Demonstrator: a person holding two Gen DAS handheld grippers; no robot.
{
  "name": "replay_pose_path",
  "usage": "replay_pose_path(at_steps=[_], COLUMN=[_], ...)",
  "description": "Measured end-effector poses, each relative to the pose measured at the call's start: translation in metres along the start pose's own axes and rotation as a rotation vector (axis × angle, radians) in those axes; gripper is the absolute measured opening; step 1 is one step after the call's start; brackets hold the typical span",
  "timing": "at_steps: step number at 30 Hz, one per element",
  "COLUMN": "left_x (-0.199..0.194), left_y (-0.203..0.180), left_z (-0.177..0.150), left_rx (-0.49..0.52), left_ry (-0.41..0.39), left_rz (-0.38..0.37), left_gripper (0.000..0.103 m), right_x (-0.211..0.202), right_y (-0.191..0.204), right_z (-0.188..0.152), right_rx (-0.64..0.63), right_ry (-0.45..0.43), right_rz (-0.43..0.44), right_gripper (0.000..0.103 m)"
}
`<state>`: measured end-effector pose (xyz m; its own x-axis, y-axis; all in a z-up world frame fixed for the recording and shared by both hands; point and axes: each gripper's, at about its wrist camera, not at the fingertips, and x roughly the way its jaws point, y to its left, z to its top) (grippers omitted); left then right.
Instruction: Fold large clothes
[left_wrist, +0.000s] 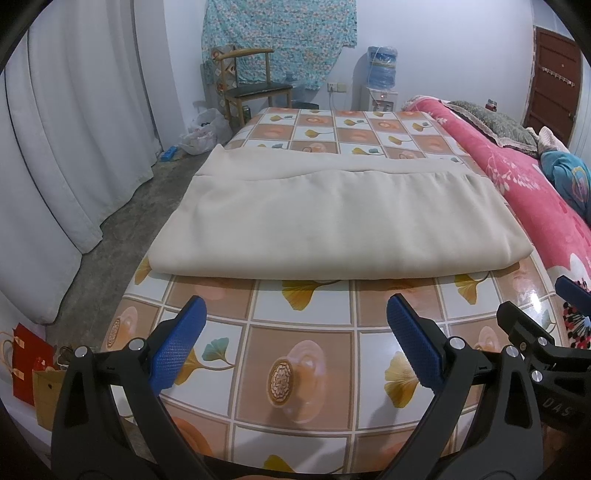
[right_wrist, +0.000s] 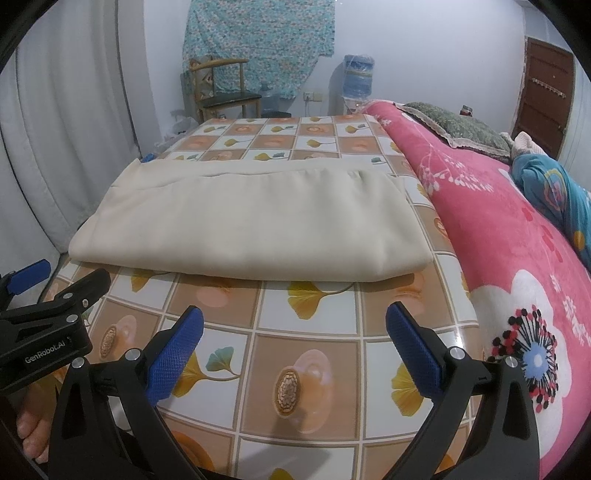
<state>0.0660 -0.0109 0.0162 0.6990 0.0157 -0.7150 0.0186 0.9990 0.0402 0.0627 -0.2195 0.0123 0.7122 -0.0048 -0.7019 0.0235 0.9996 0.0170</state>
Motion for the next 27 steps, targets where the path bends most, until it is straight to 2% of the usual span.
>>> replay_pose_path(at_steps=[27], left_x=[-0.0004], left_y=[-0.0024], left_z=[-0.0002], left_rx=[-0.001], left_ry=[0.001], left_rz=[-0.001], left_gripper=[0.095], right_x=[0.0004], right_y=[0.0027], right_z=[-0.0023], right_rx=[-0.006], right_ry=[0.007], right_rz=[0.003], right_gripper=[0.096])
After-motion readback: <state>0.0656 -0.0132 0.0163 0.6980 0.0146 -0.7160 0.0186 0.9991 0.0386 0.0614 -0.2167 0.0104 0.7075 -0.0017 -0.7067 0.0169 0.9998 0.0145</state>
